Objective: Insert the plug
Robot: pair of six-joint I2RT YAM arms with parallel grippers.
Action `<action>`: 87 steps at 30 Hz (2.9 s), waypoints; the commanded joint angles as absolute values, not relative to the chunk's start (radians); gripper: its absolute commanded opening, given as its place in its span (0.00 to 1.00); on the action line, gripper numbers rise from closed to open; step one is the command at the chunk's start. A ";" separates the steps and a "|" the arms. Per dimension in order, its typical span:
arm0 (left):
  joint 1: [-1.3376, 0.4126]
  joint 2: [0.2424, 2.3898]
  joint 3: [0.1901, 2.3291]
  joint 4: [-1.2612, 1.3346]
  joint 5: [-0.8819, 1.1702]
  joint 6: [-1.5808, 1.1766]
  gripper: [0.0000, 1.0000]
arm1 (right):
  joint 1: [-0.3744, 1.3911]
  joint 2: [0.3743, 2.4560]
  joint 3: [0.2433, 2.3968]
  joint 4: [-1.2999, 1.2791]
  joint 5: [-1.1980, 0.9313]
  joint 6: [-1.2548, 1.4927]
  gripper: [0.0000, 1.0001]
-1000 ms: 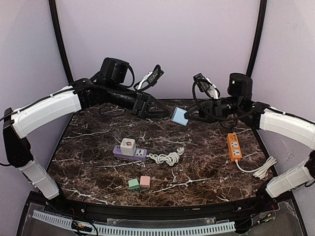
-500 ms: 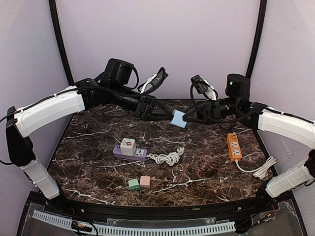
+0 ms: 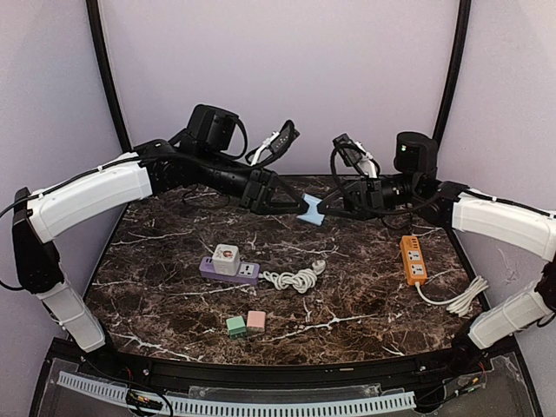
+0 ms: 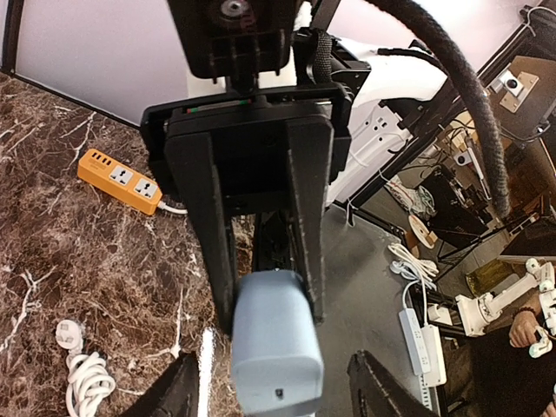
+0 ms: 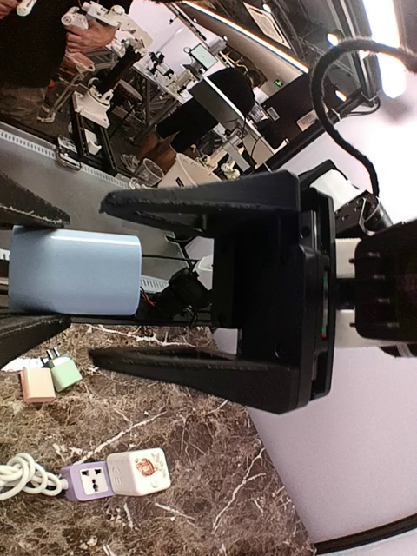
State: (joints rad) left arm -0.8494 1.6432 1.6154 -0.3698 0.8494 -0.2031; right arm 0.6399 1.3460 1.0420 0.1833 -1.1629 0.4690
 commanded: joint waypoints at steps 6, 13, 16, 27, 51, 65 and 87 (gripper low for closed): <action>-0.877 1.652 1.620 -0.336 0.872 -0.218 0.52 | 0.653 1.369 1.074 0.208 -1.113 0.467 0.00; -0.878 1.664 1.629 -0.336 0.875 -0.217 0.28 | 0.653 1.367 1.070 0.210 -1.120 0.464 0.00; -0.878 1.666 1.631 -0.341 0.868 -0.213 0.13 | 0.655 1.361 1.069 0.216 -1.133 0.462 0.00; -0.878 1.631 1.664 -0.487 0.819 -0.104 0.01 | 0.653 1.305 1.065 0.038 -1.049 0.348 0.66; -0.879 1.589 1.788 -1.083 0.348 0.462 0.01 | 0.580 1.134 0.962 -0.336 -0.770 0.150 0.99; -0.878 1.728 1.889 -1.274 0.206 0.640 0.01 | 0.580 1.134 0.958 -0.410 -0.746 0.121 0.99; -0.906 1.948 1.942 -1.313 0.014 0.762 0.01 | 0.580 1.180 0.974 -0.450 -0.726 0.114 0.99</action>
